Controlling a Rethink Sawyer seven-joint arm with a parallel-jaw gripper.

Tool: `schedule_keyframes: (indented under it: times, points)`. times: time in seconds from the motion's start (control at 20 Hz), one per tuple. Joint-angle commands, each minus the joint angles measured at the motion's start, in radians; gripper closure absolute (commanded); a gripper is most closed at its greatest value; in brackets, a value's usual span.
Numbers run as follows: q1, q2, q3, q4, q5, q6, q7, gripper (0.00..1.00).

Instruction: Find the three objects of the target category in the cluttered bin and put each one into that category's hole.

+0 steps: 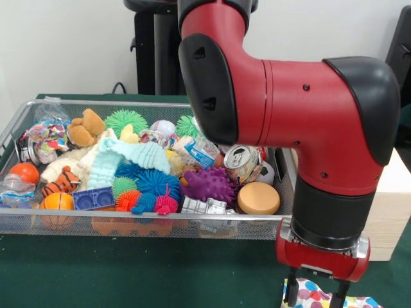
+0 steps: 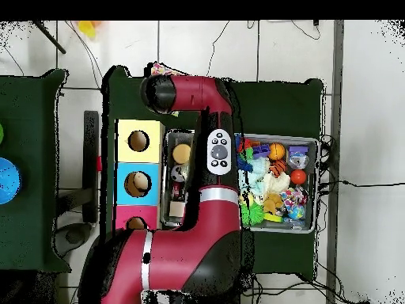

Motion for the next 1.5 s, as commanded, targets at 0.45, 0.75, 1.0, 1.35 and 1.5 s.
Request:
schedule_keyframes:
  times: [0.45, 0.75, 1.0, 1.35, 1.5]
  points:
    - [-0.035, 0.038, 0.109, 0.014, -0.014, 0.009, -0.133, 0.00]
    - [-0.037, 0.040, 0.112, 0.008, -0.014, 0.013, -0.139, 0.00]
    - [-0.037, 0.036, 0.111, 0.017, -0.017, -0.001, -0.139, 0.00]
    - [-0.036, 0.046, 0.109, -0.010, -0.025, 0.017, -0.156, 1.00]
    - [-0.034, 0.044, 0.105, -0.009, -0.026, 0.020, -0.149, 1.00]
